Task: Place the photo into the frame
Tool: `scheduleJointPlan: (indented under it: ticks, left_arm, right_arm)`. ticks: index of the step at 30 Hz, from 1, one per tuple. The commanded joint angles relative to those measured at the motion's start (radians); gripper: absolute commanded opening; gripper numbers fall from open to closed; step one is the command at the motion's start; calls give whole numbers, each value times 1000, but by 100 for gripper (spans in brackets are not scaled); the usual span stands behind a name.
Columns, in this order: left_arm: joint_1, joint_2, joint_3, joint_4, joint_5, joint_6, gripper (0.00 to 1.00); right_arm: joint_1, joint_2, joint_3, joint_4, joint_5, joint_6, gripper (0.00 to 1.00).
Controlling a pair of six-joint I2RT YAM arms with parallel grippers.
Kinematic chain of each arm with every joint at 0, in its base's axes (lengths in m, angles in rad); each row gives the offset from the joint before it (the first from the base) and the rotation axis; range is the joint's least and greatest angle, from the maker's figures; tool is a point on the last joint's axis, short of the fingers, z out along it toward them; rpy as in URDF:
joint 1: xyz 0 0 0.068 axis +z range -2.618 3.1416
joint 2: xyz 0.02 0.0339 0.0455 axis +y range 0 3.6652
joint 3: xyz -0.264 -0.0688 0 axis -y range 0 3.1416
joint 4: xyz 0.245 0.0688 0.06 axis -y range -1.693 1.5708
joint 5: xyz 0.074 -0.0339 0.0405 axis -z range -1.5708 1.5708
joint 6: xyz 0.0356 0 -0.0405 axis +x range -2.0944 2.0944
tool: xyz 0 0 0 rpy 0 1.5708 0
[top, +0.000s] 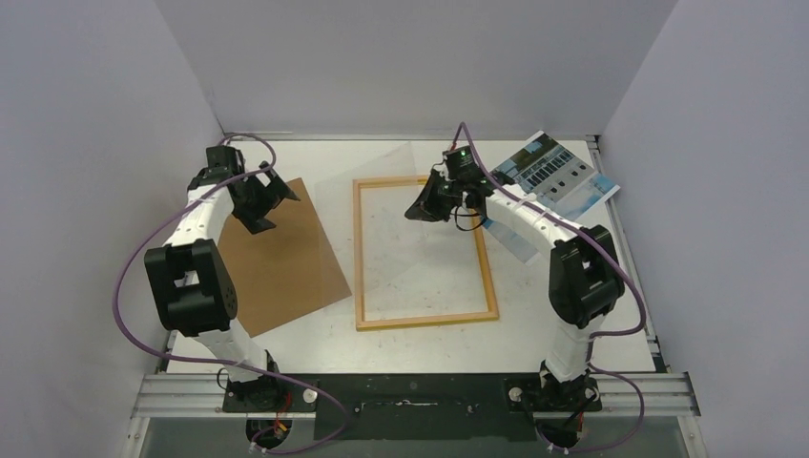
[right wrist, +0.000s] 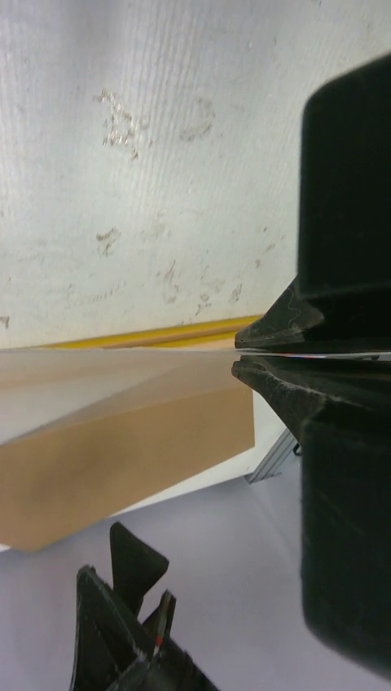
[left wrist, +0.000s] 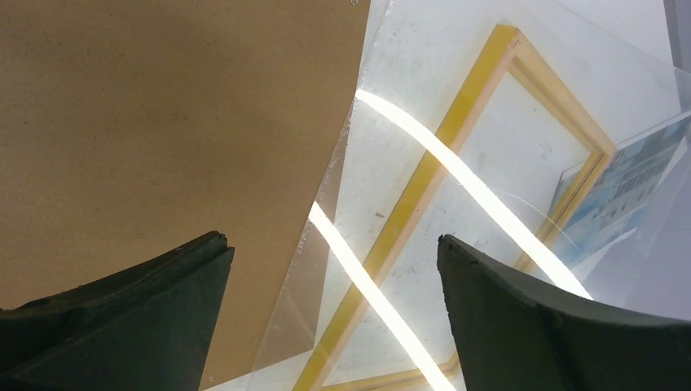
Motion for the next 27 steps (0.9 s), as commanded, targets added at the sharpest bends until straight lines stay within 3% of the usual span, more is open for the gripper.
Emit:
scheduleJointPlan:
  ticks: [1, 12, 18, 27]
  left_arm:
    - [-2, -8, -18, 19, 63, 45, 97]
    - [-43, 62, -70, 105, 198, 84, 94]
    - [-101, 135, -54, 146, 209, 93, 91]
    - [-168, 229, 61, 114, 163, 158, 80]
  right_arm:
    - [-6, -126, -116, 163, 39, -59, 0]
    - [-74, -228, -392, 424, 23, -207, 0]
    - [-123, -240, -499, 556, -46, -235, 0]
    - [-203, -250, -571, 615, -174, -291, 0]
